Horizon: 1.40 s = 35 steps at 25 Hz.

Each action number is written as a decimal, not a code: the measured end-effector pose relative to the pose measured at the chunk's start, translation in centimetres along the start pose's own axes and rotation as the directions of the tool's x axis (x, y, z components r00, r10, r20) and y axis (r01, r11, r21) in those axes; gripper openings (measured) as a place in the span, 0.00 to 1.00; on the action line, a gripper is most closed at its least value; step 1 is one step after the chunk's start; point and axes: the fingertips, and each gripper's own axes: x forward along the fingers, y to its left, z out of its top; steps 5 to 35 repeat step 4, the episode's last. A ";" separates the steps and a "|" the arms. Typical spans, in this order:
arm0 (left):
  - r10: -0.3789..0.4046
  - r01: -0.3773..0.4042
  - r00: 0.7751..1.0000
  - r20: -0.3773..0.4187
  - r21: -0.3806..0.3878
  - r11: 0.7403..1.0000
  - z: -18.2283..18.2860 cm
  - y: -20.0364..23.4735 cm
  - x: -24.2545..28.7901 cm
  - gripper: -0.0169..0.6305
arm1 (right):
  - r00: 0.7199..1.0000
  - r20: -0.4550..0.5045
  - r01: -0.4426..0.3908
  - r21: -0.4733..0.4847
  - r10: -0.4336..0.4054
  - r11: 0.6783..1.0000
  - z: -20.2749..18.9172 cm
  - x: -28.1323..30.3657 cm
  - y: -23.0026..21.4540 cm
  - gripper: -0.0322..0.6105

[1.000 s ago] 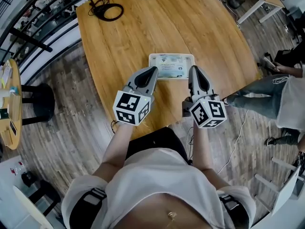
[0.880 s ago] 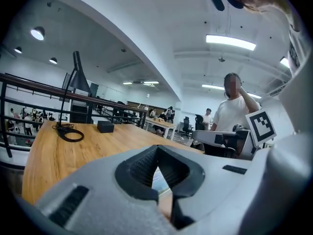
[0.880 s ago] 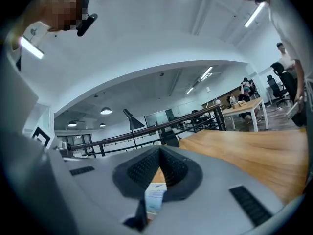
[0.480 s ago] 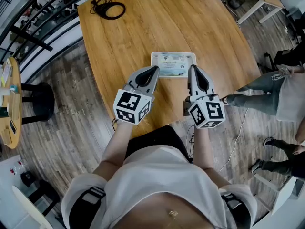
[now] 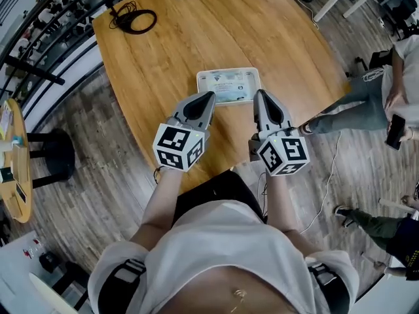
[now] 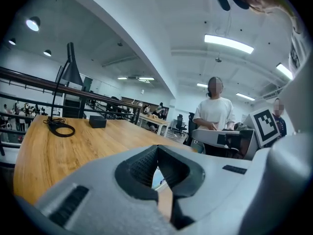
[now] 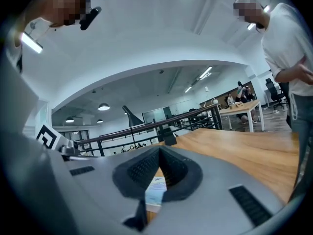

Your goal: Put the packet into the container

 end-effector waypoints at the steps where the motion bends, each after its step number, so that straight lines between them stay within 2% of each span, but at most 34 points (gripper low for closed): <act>1: -0.004 0.004 1.000 -0.004 0.005 1.000 -0.1 -0.1 0.1 0.04 | 1.000 0.000 0.000 0.001 0.000 1.000 0.0 -0.1 0.0 0.07; 35: -0.014 0.014 1.000 -0.004 0.012 1.000 -0.2 -0.4 0.1 0.04 | 1.000 -0.003 -0.004 0.001 0.004 1.000 -0.2 -0.4 0.0 0.07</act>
